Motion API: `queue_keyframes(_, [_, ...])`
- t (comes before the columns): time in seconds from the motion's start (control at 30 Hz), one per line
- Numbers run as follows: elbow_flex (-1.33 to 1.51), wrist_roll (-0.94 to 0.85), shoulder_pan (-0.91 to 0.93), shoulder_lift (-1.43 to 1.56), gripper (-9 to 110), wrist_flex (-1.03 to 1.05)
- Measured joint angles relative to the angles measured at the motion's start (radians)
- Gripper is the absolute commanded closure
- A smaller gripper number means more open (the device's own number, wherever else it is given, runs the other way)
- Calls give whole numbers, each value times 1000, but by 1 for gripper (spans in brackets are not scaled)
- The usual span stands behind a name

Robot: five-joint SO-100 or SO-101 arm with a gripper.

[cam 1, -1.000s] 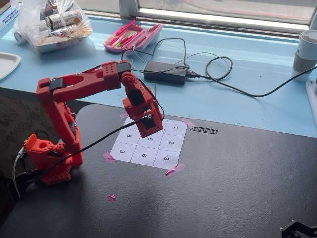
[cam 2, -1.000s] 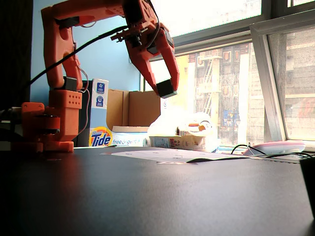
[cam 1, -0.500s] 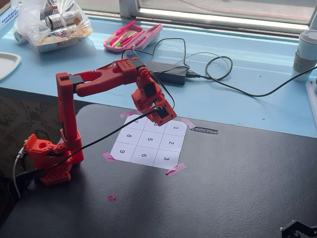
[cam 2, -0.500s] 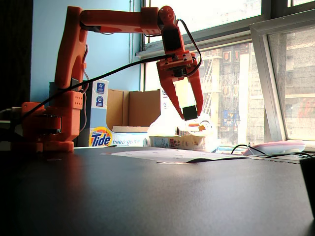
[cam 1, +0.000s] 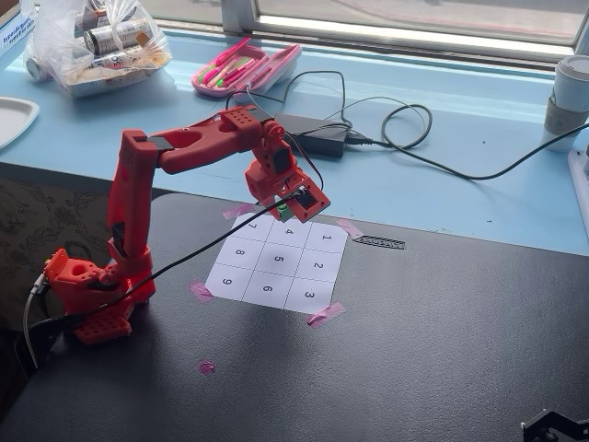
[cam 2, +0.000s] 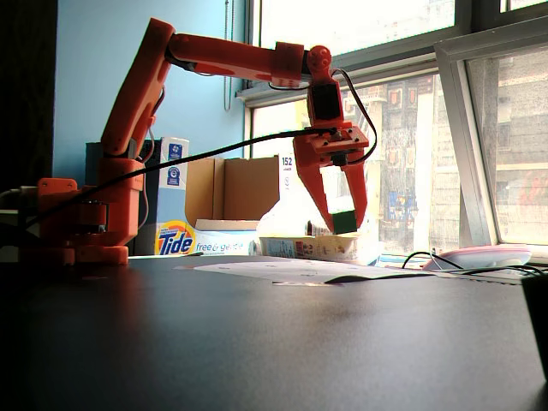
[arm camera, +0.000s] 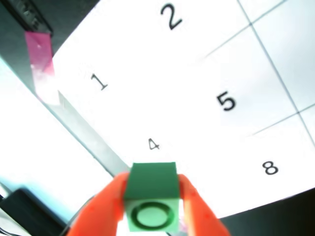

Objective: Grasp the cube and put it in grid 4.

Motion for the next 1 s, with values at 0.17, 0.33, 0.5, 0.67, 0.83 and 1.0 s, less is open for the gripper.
queue_keyframes(0.17, [0,6,3,-52,101,-29])
queue_keyframes(0.33, [0,6,0,-72,101,-54])
queue_keyframes(0.5, [0,6,0,-112,101,-66])
queue_keyframes(0.67, [0,0,-2,-124,94,-72])
queue_keyframes(0.83, [0,-64,-20,-124,80,-71])
queue_keyframes(1.0, [0,-86,-23,-124,76,-52])
